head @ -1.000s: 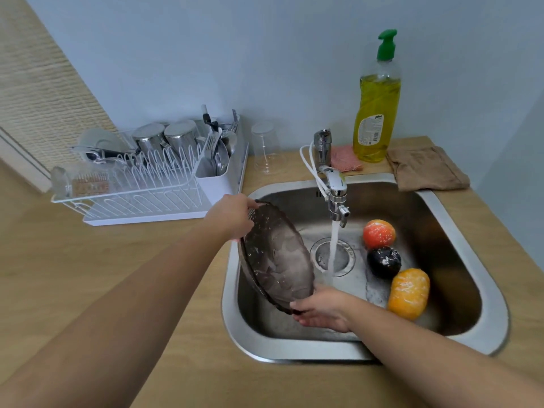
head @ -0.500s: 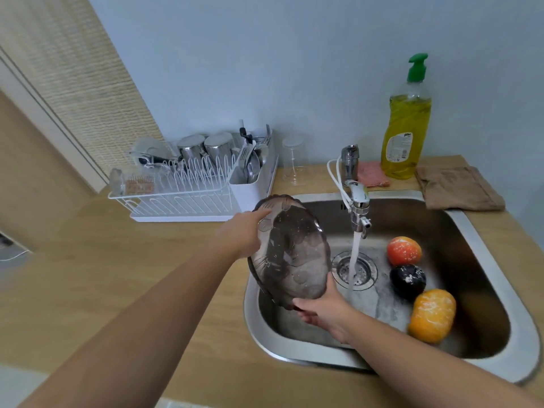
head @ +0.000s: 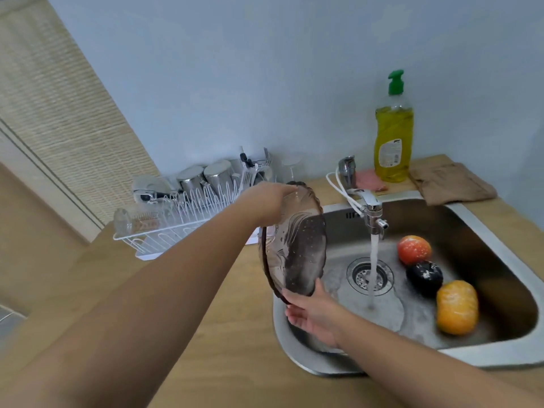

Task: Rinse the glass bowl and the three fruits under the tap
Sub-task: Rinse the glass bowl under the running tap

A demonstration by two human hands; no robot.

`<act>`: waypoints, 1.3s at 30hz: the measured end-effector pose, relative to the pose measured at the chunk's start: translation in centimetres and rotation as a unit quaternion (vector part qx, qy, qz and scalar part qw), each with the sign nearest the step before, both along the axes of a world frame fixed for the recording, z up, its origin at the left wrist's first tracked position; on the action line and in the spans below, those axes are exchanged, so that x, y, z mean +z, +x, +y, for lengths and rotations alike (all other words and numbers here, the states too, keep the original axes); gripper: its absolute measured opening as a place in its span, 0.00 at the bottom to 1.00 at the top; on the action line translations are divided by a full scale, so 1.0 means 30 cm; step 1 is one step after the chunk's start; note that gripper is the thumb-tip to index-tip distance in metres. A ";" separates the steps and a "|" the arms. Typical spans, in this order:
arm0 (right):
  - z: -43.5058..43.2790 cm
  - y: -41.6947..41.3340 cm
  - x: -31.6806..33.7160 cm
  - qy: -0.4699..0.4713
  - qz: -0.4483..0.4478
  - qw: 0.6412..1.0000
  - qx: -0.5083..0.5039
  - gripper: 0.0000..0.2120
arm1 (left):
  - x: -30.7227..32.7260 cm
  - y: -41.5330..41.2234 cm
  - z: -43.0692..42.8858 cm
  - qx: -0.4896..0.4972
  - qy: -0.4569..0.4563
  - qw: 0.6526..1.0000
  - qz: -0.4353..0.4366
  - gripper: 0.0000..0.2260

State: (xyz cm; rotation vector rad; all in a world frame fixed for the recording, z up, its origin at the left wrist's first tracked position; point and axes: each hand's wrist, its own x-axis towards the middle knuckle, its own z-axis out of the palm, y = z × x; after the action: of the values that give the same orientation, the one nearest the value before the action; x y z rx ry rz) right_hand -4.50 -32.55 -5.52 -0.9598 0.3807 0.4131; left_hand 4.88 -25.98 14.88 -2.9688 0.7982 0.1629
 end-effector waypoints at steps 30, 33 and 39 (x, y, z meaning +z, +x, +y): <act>0.021 -0.015 -0.008 0.032 0.019 0.999 -0.023 0.51 | 0.013 0.071 -0.172 -0.050 0.163 0.984 0.061 0.40; 0.027 -0.026 -0.001 0.025 0.021 0.999 -0.024 0.50 | 0.020 0.053 -0.187 -0.057 0.165 0.982 0.069 0.38; 0.020 -0.046 -0.007 0.021 0.038 0.998 -0.040 0.53 | 0.003 0.040 -0.190 -0.067 0.187 0.977 0.074 0.40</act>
State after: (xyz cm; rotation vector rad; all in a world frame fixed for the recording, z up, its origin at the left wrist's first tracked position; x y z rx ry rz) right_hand -5.87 -31.96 -5.72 -0.8869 0.4765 0.3853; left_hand 6.10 -31.68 14.98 -2.5642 0.8685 0.4754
